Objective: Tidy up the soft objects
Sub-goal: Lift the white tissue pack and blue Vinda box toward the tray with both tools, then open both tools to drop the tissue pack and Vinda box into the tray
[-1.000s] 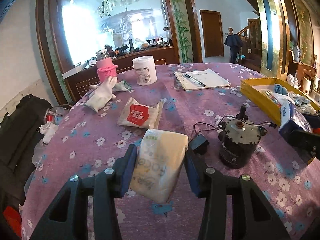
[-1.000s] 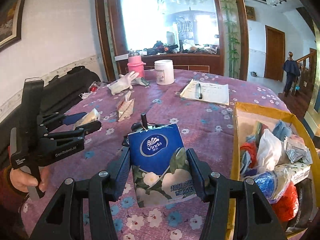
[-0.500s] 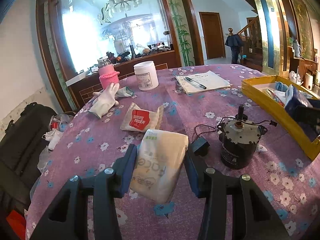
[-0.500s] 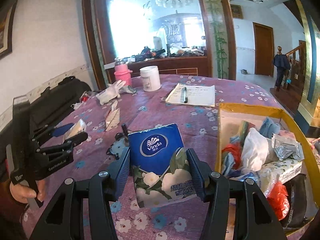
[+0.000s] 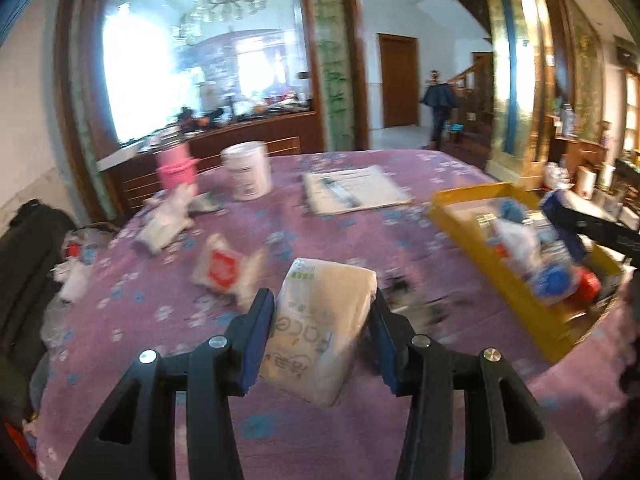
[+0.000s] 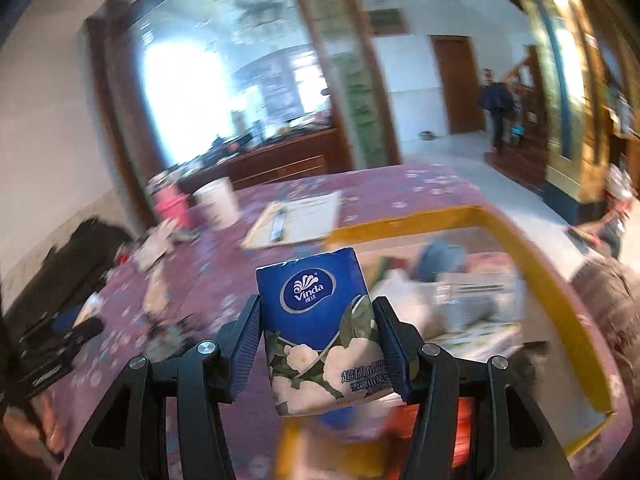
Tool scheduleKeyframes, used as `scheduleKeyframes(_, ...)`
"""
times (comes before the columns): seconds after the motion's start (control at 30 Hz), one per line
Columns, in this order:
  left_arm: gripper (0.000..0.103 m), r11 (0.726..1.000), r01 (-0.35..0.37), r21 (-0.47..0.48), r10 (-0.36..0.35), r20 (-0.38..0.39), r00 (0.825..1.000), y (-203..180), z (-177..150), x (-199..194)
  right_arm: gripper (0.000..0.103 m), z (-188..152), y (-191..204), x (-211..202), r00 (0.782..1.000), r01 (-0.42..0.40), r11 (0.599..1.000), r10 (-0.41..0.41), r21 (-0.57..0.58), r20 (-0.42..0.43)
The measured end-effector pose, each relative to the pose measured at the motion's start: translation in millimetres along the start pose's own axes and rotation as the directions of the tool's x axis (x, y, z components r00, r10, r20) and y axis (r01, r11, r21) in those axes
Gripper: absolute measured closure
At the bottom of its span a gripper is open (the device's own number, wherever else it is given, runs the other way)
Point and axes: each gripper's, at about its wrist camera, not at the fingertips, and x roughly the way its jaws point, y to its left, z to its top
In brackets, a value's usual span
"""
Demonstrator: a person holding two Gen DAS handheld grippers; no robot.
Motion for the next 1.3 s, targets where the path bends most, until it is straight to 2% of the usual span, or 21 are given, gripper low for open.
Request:
scheduleKeyframes(0.1,0.057,0.996,0.089,0.009,-0.089,-0.008,0.996,-32,15,3,0.044,8,-35,-9,0.999,0.036,0.994,-0.038,0.103,0.018)
scheduleKeyframes(0.17,0.057,0.987,0.161,0.006,-0.161,-0.023,0.987,-55,26,7,0.044,11,-57,-13,0.997,0.063,0.984,-0.067,0.170,0.022)
scheduleKeyframes(0.23,0.057,0.971,0.240,-0.001,-0.240,-0.044,0.970,-81,37,13,0.044,14,-73,-15,0.996,0.086,0.973,-0.091,0.215,0.012)
scheduleKeyframes(0.37,0.057,0.940,0.342,0.007,-0.339,-0.096,0.936,-138,50,34,0.044,14,-100,-15,0.993,0.119,0.947,-0.120,0.297,-0.017)
scheduleKeyframes(0.4,0.057,0.934,0.357,0.004,-0.354,-0.106,0.929,-147,51,38,0.044,14,-105,-14,0.991,0.134,0.941,-0.132,0.311,-0.028)
scheduleKeyframes(0.53,0.057,0.897,0.441,-0.023,-0.437,-0.195,0.878,-196,53,68,0.044,12,-115,-14,0.982,0.188,0.925,-0.181,0.329,-0.051)
scheduleKeyframes(0.57,0.057,0.895,0.445,-0.021,-0.439,-0.207,0.874,-205,52,73,0.044,12,-117,-14,0.982,0.191,0.923,-0.184,0.333,-0.053)
scheduleKeyframes(0.7,0.057,0.907,0.421,-0.003,-0.408,-0.253,0.877,-228,42,96,0.044,10,-122,-10,0.977,0.211,0.916,-0.193,0.341,-0.086)
scheduleKeyframes(0.8,0.056,0.914,0.405,-0.003,-0.393,-0.251,0.885,-229,35,103,0.042,9,-121,-1,0.971,0.235,0.912,-0.208,0.336,-0.115)
scheduleKeyframes(0.9,0.047,0.921,0.389,0.013,-0.373,-0.256,0.892,-228,32,109,0.042,7,-121,9,0.967,0.249,0.908,-0.210,0.336,-0.148)
scheduleKeyframes(1.0,0.032,0.923,0.384,0.019,-0.367,-0.253,0.895,-228,29,108,0.040,7,-119,13,0.965,0.252,0.912,-0.211,0.323,-0.159)
scheduleKeyframes(1.1,0.025,0.920,0.392,0.012,-0.377,-0.247,0.893,-225,30,104,0.029,8,-118,10,0.970,0.237,0.914,-0.201,0.330,-0.140)
scheduleKeyframes(1.3,0.022,0.925,0.379,0.043,-0.363,-0.203,0.910,-215,35,79,0.020,16,-112,-15,0.961,0.271,0.906,-0.275,0.324,-0.032)
